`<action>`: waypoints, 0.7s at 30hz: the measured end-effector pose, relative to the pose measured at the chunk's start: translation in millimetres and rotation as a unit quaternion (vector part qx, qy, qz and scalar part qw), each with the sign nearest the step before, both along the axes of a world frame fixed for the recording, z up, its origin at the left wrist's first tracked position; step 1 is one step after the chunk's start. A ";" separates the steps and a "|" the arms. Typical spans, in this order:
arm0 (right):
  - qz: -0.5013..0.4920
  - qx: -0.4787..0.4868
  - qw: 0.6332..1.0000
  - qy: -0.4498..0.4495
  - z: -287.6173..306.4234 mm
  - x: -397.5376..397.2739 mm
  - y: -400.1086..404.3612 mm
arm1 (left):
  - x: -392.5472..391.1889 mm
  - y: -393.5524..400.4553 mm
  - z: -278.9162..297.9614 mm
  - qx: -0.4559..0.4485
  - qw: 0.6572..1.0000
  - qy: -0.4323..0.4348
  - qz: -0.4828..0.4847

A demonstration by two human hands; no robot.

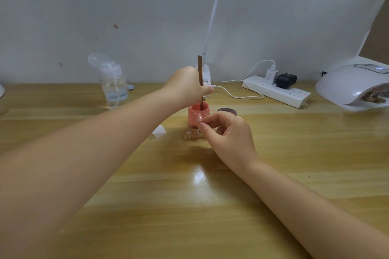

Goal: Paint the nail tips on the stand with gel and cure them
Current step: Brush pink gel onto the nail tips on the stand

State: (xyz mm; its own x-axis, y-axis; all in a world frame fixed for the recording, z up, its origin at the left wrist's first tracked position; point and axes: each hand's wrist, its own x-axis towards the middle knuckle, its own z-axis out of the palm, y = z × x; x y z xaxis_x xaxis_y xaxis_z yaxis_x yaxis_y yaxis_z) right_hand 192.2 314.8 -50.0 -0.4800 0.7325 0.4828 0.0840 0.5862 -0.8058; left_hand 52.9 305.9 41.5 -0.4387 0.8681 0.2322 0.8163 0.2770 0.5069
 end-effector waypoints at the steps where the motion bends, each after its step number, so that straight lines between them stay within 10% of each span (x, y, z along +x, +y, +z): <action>1: -0.001 0.002 1.000 0.001 0.1 -0.1 -0.2 | -0.3 -0.2 -1.7 -0.005 1.000 -0.002 -0.001; 9: -0.001 0.005 1.000 0.003 0.0 0.1 0.0 | -11.5 -11.0 0.9 0.081 0.996 -0.024 0.043; 21: 0.009 0.000 1.000 -0.001 0.7 0.8 0.3 | -40.9 -38.0 -18.3 0.210 0.857 -0.443 0.158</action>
